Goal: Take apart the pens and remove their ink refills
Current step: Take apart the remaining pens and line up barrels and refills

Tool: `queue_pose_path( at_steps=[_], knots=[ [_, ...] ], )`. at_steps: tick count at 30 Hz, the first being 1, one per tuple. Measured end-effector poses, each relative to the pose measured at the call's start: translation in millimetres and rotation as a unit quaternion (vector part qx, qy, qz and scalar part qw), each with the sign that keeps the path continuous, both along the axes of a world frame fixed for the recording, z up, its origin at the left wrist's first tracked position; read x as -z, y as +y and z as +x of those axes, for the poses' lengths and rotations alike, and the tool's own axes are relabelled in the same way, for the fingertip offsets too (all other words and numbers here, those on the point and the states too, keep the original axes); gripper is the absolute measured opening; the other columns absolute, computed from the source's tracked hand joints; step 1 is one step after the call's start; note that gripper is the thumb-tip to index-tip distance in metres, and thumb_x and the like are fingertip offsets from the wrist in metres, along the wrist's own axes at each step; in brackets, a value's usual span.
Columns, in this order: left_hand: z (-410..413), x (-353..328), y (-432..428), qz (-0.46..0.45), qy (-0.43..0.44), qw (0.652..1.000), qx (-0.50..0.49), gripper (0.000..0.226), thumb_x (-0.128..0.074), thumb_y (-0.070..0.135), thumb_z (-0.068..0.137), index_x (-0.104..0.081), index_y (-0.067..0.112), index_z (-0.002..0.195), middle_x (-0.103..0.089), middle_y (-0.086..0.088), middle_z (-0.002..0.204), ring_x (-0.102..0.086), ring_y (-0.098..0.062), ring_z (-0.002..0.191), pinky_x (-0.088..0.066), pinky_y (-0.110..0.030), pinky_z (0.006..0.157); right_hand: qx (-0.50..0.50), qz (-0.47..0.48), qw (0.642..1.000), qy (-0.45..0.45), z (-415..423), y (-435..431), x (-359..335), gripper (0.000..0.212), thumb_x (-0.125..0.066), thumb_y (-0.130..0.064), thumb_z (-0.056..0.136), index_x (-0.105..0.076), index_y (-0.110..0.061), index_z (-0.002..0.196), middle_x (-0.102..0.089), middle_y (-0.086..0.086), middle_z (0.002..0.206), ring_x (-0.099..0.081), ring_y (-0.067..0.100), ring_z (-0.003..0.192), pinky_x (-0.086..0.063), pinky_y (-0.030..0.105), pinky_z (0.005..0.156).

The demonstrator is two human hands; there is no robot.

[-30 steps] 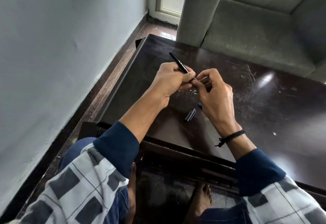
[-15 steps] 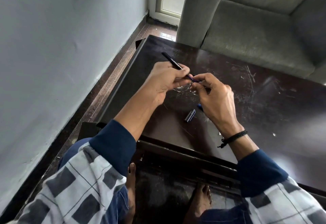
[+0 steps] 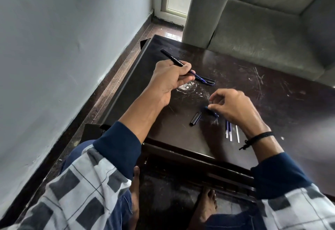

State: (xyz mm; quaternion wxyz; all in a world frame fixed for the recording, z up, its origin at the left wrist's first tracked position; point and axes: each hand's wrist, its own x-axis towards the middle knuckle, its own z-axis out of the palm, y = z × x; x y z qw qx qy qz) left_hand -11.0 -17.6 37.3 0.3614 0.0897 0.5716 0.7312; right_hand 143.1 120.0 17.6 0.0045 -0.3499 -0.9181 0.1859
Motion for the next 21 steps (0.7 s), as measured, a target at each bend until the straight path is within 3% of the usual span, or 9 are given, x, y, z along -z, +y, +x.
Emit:
queue_pose_path(
  at_steps=[3, 5, 7, 9, 12, 21],
  knots=[
    [1, 0, 0, 0.001, 0.002, 1.0, 0.003, 0.002, -0.067, 0.001, 0.094, -0.069, 0.0, 0.093, -0.075, -0.02, 0.089, -0.074, -0.029, 0.083, -0.063, -0.029, 0.077, -0.03, 0.039, 0.996, -0.077, -4, -7, 5, 0.017, -0.076, -0.026, 0.086, -0.07, -0.032, 0.101, -0.071, -0.004, 0.107, -0.067, 0.026, 0.101, -0.049, 0.033, 0.08],
    [1, 0, 0, 0.002, 0.001, 1.0, 0.001, 0.002, -0.067, 0.001, 0.093, -0.069, 0.0, 0.094, -0.075, -0.02, 0.089, -0.075, -0.029, 0.083, -0.063, -0.029, 0.077, -0.036, 0.048, 0.995, -0.082, -6, -9, 7, 0.017, -0.073, -0.023, 0.088, -0.07, -0.031, 0.103, -0.071, -0.003, 0.11, -0.066, 0.027, 0.103, -0.045, 0.032, 0.079],
    [-1, 0, -1, 0.002, 0.001, 1.0, -0.002, 0.002, -0.068, 0.001, 0.093, -0.069, 0.0, 0.094, -0.075, -0.02, 0.089, -0.075, -0.03, 0.084, -0.063, -0.029, 0.077, -0.024, 0.017, 0.999, -0.012, -7, -7, 7, 0.016, -0.073, -0.022, 0.087, -0.071, -0.031, 0.1, -0.073, -0.005, 0.101, -0.068, 0.023, 0.097, -0.052, 0.033, 0.082],
    [-1, -1, -1, 0.004, -0.002, 1.0, -0.008, 0.002, -0.068, 0.001, 0.093, -0.069, 0.0, 0.094, -0.076, -0.022, 0.092, -0.076, -0.032, 0.088, -0.063, -0.029, 0.077, -0.005, -0.025, 0.993, 0.112, -8, -2, 0, 0.015, -0.075, -0.018, 0.086, -0.071, -0.031, 0.094, -0.072, -0.01, 0.091, -0.068, 0.012, 0.086, -0.055, 0.032, 0.084],
    [-1, -2, -2, 0.004, -0.001, 1.0, -0.015, 0.003, -0.068, 0.001, 0.093, -0.069, -0.001, 0.094, -0.075, -0.024, 0.096, -0.075, -0.035, 0.093, -0.063, -0.03, 0.078, -0.008, -0.032, 0.972, 0.231, -6, -3, -10, 0.017, -0.074, -0.013, 0.088, -0.071, -0.028, 0.096, -0.068, -0.009, 0.09, -0.063, 0.001, 0.078, -0.051, 0.019, 0.077],
    [2, 1, 2, -0.004, 0.005, 1.0, -0.006, 0.004, -0.067, 0.001, 0.094, -0.069, -0.001, 0.097, -0.076, -0.022, 0.095, -0.076, -0.031, 0.089, -0.063, -0.032, 0.081, -0.05, 0.019, 0.969, 0.241, -6, -15, -10, 0.017, -0.071, -0.012, 0.091, -0.072, -0.021, 0.105, -0.067, -0.005, 0.098, -0.063, 0.009, 0.086, -0.052, 0.025, 0.081]
  ],
)
